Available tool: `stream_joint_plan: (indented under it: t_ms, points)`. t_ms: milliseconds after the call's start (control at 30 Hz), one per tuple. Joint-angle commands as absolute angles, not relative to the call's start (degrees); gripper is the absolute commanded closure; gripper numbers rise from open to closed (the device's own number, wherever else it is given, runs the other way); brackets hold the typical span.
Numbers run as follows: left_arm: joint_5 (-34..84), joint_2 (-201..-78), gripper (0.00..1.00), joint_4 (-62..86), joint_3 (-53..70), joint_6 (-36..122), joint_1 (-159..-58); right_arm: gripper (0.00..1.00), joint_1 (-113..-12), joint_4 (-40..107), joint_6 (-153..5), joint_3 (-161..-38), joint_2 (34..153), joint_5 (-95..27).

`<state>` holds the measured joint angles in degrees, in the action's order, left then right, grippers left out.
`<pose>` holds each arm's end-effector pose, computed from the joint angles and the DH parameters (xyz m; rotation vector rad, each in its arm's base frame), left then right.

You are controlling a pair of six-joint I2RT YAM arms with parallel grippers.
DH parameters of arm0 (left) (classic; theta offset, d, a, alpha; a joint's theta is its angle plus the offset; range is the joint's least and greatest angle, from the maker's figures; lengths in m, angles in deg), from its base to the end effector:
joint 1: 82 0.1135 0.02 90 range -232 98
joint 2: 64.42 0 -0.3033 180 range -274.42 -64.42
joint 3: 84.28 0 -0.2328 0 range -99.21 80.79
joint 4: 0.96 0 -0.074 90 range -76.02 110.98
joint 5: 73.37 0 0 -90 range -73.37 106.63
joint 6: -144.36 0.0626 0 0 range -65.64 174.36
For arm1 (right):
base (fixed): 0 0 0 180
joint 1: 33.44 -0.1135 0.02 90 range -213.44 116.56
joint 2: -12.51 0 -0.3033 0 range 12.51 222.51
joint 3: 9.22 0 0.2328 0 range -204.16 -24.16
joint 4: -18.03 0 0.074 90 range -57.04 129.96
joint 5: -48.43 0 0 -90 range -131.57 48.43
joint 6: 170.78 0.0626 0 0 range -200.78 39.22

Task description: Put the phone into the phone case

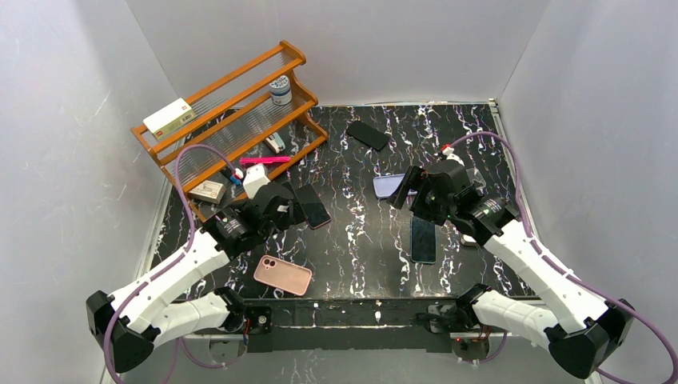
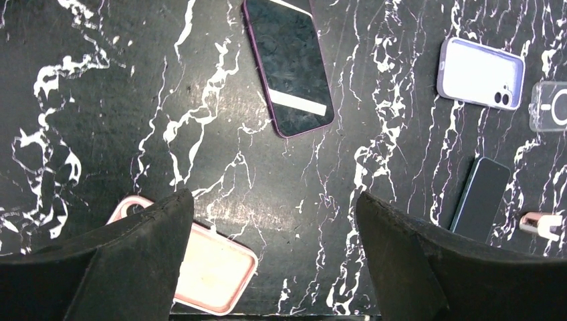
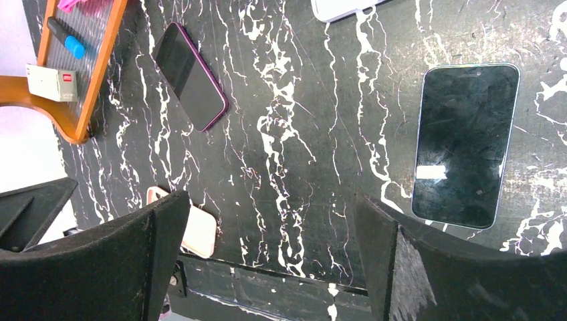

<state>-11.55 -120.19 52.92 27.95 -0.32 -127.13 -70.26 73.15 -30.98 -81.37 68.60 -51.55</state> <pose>0.1432 -0.1020 0.3264 -0.4318 2.1867 -0.3985 0.1505 0.0991 0.3441 0.3569 2.2867 0.6086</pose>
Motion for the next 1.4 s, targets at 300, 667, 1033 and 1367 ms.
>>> stream_joint_plan:
  t_ms: [300, 667, 1033, 1367]
  points:
    - [-15.17, -122.79, 0.43, 76.48, 34.64, -31.94, -127.06, 0.01, -70.09, 72.43, -28.85, -80.84, 66.94, -52.0]
    - [-10.29, -119.76, 0.5, 74.01, 45.08, -39.25, -127.08, 0.01, -70.09, 72.7, -27.96, -79.44, 65.77, -52.29]
    - [-7.74, -120.01, 0.52, 68.62, 50.99, -41.05, -127.08, 0.01, -70.09, 72.04, -27.7, -79.13, 66.22, -52.58]
    - [-8.1, -123.55, 0.52, 63.84, 50.46, -37.43, -127.07, 0.01, -70.1, 72.4, -27.04, -78.48, 63.97, -54.56]
